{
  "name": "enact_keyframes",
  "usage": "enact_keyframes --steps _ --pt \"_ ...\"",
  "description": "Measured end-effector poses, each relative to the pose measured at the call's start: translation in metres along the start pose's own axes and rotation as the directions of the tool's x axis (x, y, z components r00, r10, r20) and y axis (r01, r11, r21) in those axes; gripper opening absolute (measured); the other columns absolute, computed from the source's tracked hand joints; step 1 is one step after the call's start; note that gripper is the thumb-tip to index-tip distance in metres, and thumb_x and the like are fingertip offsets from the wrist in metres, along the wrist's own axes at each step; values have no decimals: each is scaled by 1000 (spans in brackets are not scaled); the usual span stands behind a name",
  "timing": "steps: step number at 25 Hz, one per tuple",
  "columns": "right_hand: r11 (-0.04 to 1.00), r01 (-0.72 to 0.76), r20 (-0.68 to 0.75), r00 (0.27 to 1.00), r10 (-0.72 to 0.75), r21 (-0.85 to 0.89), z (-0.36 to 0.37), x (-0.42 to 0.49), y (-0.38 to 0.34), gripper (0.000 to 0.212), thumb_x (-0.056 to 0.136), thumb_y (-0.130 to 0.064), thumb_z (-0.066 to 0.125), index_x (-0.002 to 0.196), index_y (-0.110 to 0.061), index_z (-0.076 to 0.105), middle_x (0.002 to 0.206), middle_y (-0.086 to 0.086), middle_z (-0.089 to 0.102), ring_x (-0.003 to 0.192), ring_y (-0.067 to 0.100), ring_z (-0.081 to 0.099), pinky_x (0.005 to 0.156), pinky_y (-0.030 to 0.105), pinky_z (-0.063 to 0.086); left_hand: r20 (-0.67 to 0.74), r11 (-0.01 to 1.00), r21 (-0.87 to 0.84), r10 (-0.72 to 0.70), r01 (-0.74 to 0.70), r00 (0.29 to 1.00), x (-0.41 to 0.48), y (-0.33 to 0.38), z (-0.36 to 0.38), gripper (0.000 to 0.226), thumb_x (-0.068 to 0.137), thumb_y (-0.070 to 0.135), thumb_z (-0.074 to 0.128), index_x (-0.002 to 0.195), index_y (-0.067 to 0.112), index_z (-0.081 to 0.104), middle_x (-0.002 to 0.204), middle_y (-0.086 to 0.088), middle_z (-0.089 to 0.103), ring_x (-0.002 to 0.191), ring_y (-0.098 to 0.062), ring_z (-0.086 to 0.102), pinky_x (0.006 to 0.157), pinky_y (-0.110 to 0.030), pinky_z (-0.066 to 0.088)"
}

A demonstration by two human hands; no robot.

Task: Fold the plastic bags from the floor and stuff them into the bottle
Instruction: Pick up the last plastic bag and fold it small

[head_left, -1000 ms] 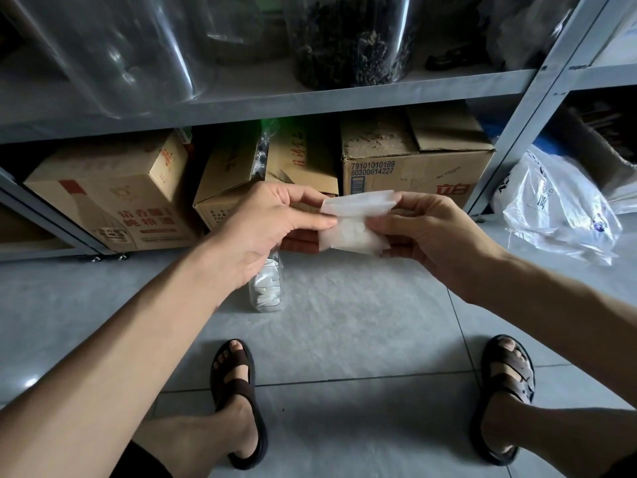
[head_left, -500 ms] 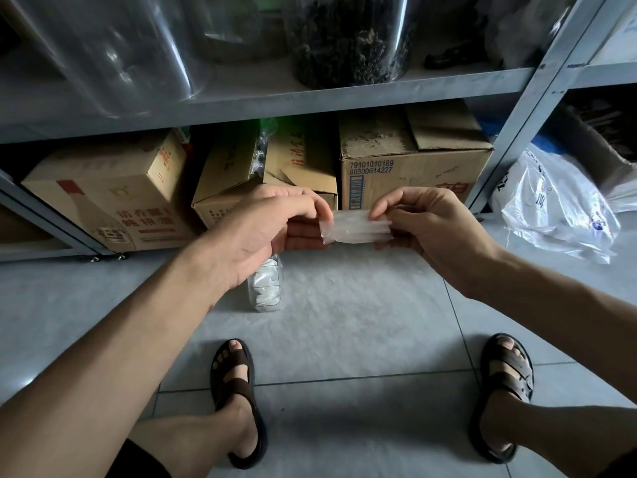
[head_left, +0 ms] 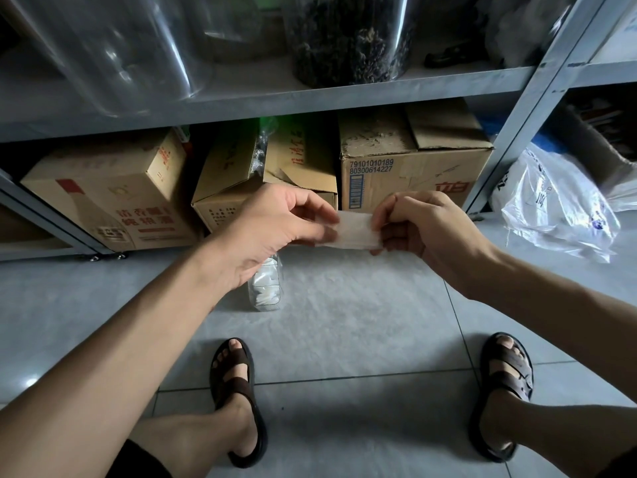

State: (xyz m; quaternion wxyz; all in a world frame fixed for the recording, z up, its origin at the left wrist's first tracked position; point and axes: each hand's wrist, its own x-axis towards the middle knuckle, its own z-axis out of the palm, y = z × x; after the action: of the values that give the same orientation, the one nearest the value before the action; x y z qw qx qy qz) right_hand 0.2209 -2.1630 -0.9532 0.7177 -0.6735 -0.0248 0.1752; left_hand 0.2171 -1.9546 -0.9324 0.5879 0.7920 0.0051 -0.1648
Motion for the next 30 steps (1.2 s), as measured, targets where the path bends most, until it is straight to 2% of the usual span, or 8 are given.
enact_keyframes --steps 5,9,13,17,19,24,27,30 --pt "961 95 128 990 -63 -260 4 -5 1 8 85 3 70 83 -4 70 75 10 69 67 18 63 63 23 50 27 992 119 49 -51 998 0 -1 3 26 71 -2 83 86 18 77 97 -11 76 88 -22 68 92 -38 54" --pt "969 77 102 993 -54 -236 4 -5 2 14 79 12 72 80 -1 68 73 11 72 67 18 71 63 21 53 -36 998 32 53 -52 998 0 0 1 28 74 -12 75 87 13 75 99 -22 73 85 -18 65 84 -29 55" --pt "970 52 101 994 -29 -236 5 -7 1 14 78 12 73 78 -2 70 76 10 72 75 22 74 67 23 56 -63 987 -161 5 -15 998 4 0 -1 28 81 -14 67 94 10 69 86 -8 71 78 -11 66 70 -18 55" --pt "989 39 -20 999 -42 -146 6 -5 1 13 79 7 75 77 -6 70 77 8 70 70 18 69 71 25 59 -41 916 -392 -110 86 993 7 -2 6 27 72 9 77 97 12 65 85 -3 70 74 -12 67 68 -23 54" --pt "993 49 -30 998 -52 -111 9 -5 0 13 80 4 75 77 -8 71 81 11 71 72 18 68 75 27 60 1 923 -362 -144 134 990 4 -3 12 28 69 19 78 95 12 69 86 -4 72 74 -13 68 69 -23 55" --pt "987 64 -32 997 -69 -145 10 -5 -3 25 90 6 58 76 -9 71 78 5 71 75 13 67 80 29 58 -90 964 -252 -113 87 990 6 -7 11 24 91 6 67 113 -3 67 104 -16 74 81 -17 71 85 -31 56" --pt "992 62 -51 996 -68 -107 6 -4 -5 10 89 2 64 88 -7 69 82 7 70 76 13 66 76 25 57 -82 990 -126 -67 57 994 6 -8 12 23 91 8 68 111 -4 66 108 -20 73 93 -27 71 91 -39 56" --pt "994 32 -16 999 -34 -106 7 -4 -1 15 86 0 70 101 -2 69 90 14 74 76 16 69 68 22 55 -68 995 -94 -22 16 997 3 -7 15 16 90 9 71 104 2 70 104 -18 75 103 -31 71 97 -47 55"
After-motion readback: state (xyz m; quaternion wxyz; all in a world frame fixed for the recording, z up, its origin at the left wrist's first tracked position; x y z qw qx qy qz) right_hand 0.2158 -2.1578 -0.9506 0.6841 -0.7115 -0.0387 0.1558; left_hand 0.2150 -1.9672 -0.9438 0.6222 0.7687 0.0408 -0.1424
